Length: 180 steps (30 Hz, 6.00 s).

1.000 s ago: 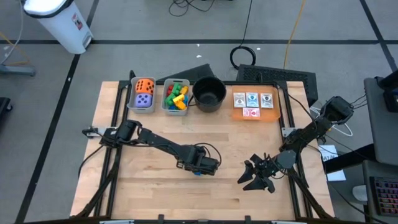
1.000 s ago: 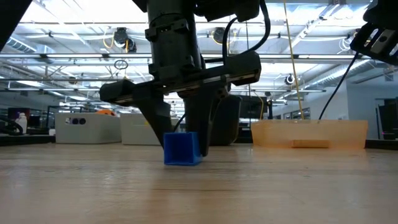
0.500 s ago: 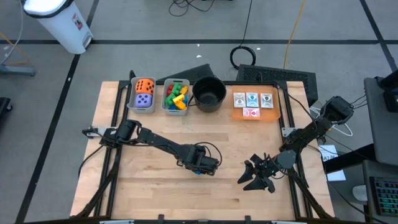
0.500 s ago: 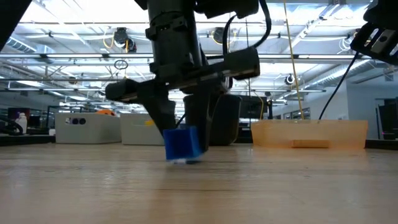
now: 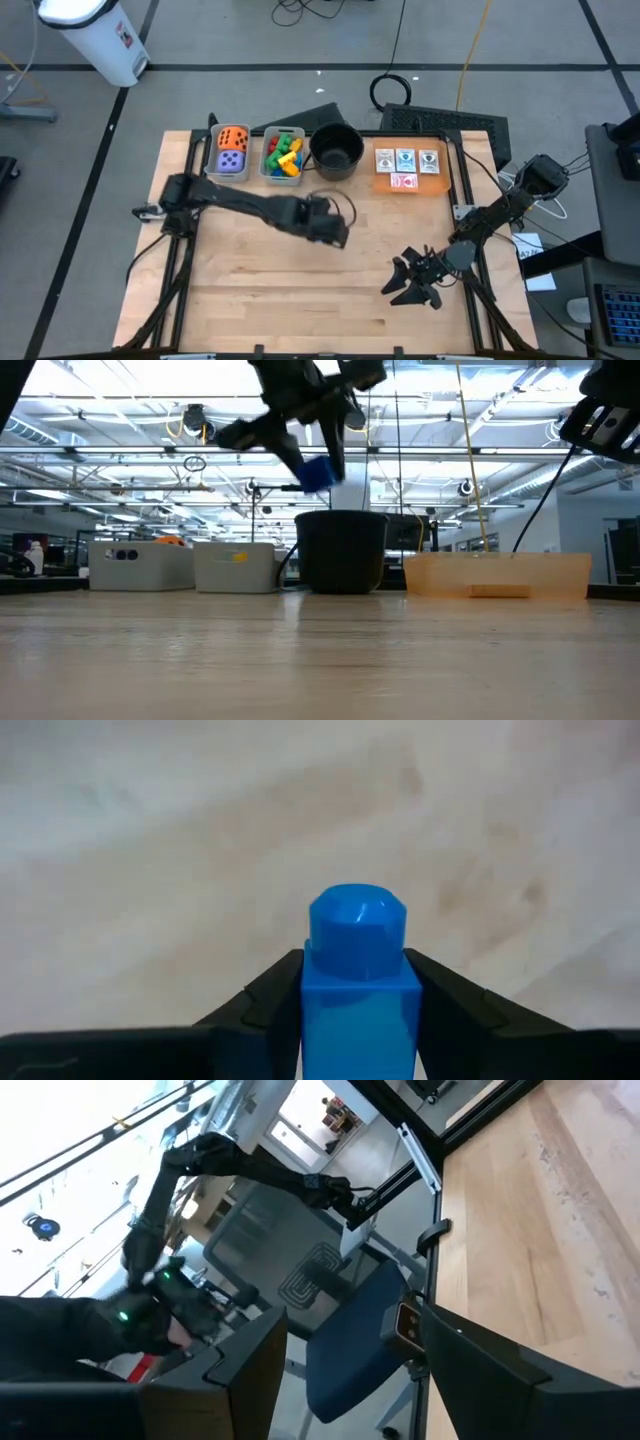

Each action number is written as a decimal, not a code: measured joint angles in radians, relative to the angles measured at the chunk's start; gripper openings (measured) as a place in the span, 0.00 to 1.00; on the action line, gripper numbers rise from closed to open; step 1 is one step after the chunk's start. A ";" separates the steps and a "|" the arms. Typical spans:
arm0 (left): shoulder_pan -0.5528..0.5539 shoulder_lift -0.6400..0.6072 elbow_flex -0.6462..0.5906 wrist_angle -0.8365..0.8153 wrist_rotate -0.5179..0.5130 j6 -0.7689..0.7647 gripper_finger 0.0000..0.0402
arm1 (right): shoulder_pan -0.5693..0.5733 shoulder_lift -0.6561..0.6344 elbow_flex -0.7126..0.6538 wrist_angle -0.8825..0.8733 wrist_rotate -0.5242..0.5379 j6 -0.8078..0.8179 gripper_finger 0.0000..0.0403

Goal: Pick & Place Toys
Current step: Put the blue game piece into the right gray bin, then return to Home Position

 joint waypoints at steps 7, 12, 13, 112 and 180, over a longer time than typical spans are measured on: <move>0.114 -0.156 0.000 -0.067 -0.100 0.180 0.35 | -0.063 0.000 0.000 0.059 0.000 0.000 0.55; 0.237 -0.240 0.000 -0.184 -0.142 0.287 0.39 | -0.145 0.000 0.000 0.076 0.000 -0.005 0.56; 0.264 -0.247 0.000 -0.205 -0.144 0.313 0.39 | -0.163 0.000 0.000 0.075 0.000 -0.003 0.56; 0.756 -0.644 0.001 0.007 0.492 1.216 0.35 | -0.920 -0.303 0.000 -0.046 -0.447 -0.105 0.38; 0.705 -1.450 -1.518 1.440 0.484 0.763 0.33 | -1.103 -1.303 -0.315 -0.866 -0.033 -0.498 0.01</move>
